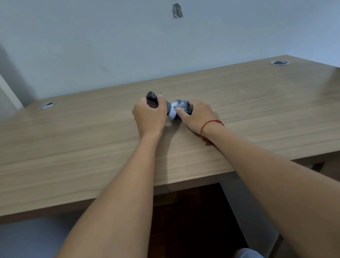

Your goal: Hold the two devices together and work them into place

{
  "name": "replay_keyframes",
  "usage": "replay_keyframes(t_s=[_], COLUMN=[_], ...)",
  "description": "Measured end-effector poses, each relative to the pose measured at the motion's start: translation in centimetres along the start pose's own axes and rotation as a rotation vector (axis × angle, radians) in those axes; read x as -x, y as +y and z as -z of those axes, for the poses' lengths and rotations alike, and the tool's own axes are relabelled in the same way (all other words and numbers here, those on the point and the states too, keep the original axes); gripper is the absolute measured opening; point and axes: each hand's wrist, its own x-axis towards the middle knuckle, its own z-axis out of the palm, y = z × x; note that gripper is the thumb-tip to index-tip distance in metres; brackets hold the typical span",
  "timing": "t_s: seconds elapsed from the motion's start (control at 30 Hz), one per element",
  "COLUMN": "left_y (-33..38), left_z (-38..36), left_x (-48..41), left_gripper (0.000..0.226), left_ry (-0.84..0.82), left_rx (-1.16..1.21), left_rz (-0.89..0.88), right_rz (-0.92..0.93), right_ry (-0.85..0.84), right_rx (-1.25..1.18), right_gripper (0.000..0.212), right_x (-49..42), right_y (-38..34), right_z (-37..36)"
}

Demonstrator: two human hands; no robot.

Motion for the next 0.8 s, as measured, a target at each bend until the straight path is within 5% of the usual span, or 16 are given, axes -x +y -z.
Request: replay_keyframes(t_s=[0.8], left_y=[-0.43], left_z=[-0.01], left_x=[-0.01], left_gripper=[0.033], left_ry=[-0.045], left_rx=[-0.012], left_rz=[-0.022], right_rz=[0.031], right_ry=[-0.025], right_rx=[-0.034], right_gripper=[0.042], right_x=[0.39], right_y=[0.19], right_z=[0.29])
